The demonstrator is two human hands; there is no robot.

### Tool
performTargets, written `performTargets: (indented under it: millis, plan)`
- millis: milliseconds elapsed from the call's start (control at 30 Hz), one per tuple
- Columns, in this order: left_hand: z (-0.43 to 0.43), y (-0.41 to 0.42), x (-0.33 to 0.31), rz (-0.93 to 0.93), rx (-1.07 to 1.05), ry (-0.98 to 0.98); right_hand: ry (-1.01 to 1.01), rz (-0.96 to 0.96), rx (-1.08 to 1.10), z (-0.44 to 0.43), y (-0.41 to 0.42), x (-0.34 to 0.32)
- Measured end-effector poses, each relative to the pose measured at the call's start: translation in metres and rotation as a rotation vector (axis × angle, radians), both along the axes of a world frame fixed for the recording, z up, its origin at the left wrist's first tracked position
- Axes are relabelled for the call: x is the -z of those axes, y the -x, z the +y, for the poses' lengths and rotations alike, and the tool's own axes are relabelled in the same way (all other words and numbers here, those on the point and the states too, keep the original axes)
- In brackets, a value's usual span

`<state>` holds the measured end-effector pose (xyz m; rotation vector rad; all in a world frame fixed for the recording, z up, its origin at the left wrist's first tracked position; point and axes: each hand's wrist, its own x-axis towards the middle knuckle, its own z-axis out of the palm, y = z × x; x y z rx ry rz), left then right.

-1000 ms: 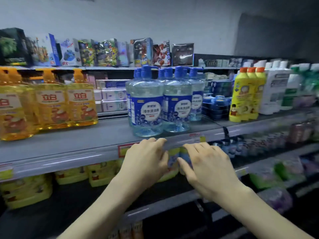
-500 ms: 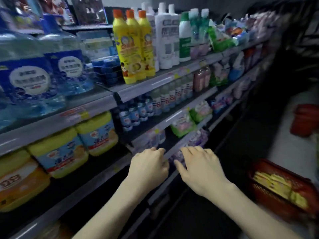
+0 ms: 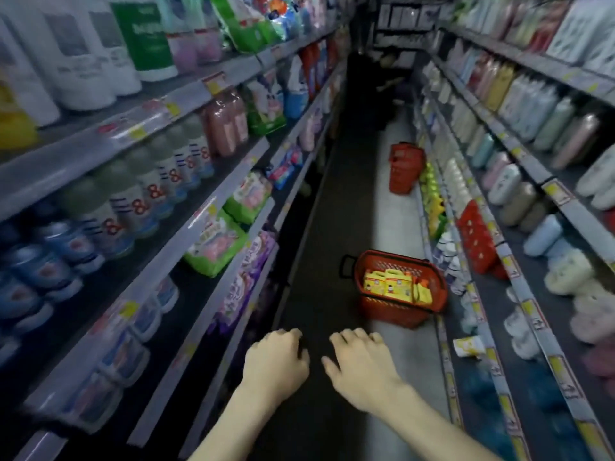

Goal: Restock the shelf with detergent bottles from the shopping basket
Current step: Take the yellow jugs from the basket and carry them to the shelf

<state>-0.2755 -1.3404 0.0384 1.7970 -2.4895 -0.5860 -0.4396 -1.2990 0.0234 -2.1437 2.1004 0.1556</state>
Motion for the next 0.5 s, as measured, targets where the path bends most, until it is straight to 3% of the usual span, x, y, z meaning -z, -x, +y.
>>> performTargets:
  millis: [267, 500]
  plan:
    - [-0.048, 0.07, 0.072, -0.08, 0.174, -0.192, -0.175, -0.036, 0.215, -0.032, 0.054, 0.06]
    - [-0.108, 0.153, 0.123, -0.134, 0.257, -0.354, -0.3, -0.088, 0.254, -0.085, 0.121, 0.112]
